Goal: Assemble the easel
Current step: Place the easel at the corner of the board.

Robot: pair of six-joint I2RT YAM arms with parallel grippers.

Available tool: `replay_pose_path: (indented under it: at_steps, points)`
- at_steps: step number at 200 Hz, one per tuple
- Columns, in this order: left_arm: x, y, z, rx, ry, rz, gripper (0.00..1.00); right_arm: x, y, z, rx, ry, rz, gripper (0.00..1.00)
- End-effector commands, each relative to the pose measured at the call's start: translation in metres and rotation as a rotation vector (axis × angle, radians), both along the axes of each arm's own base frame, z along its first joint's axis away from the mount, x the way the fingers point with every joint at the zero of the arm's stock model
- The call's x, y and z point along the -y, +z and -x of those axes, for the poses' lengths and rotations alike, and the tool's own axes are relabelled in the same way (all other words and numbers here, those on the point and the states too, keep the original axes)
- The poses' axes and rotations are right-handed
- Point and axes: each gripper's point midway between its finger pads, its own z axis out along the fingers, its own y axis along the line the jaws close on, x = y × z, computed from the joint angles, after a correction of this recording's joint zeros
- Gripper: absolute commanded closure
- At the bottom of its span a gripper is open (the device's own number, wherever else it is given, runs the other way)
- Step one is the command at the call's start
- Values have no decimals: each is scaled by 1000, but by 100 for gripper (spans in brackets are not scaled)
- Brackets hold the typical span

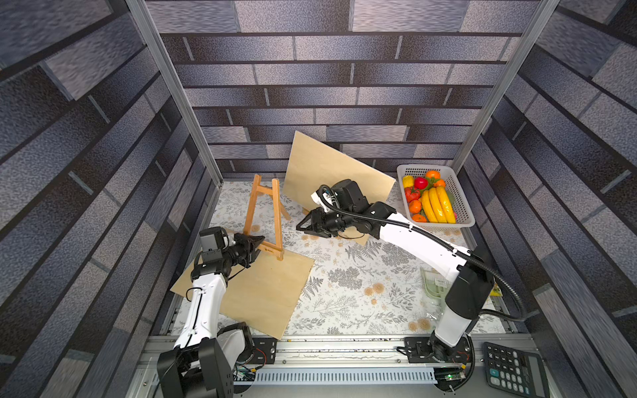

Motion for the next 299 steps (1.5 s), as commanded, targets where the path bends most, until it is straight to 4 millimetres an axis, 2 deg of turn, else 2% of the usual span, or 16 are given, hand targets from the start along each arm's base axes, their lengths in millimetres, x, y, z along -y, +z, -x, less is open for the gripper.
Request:
replay_pose_path:
  at_steps: [1, 13, 28, 47, 55, 73, 96, 122, 161, 189, 204, 230, 263, 299]
  points:
    - [-3, 18, -17, 172, -35, -66, 100, 27, -50, 17, -30, 12, 137, 52]
    - [-2, 13, -19, 170, -49, -82, 100, 41, -64, 25, -39, 8, 173, 49]
    - [8, 4, -24, 174, -89, -94, 100, 51, -69, 33, -29, 11, 188, 45]
    - [22, -9, -28, 179, -119, -90, 100, 56, -67, 37, 2, 25, 186, 33]
    - [26, -15, -27, 180, -117, -85, 100, 55, -63, 36, 18, 31, 179, 31]
    - [31, -23, -20, 172, -111, -73, 100, 48, -45, 28, 85, 31, 133, 24]
    - [28, -27, -9, 157, -94, -84, 100, 33, -25, 7, 180, -3, 76, 12]
    - [16, -27, -9, 174, -78, -70, 100, 14, -10, -14, 252, -19, 27, 10]
    - [0, -26, -16, 185, -60, -74, 100, -20, -16, -44, 327, -17, -21, 12]
    - [-23, -25, -37, 228, 4, -102, 100, -30, -7, -48, 341, -23, -68, 12]
    - [-27, -27, -56, 249, -9, -89, 100, -35, -14, -44, 337, -5, -79, 12]
    - [-44, -34, -84, 276, 47, -101, 100, -41, -27, -47, 328, 6, -62, 12]
    - [-44, -47, -120, 274, 17, -128, 100, -46, -39, -49, 306, 15, -55, 12]
    - [-47, -62, -147, 279, 5, -121, 100, -47, -54, -50, 296, 36, -17, 12]
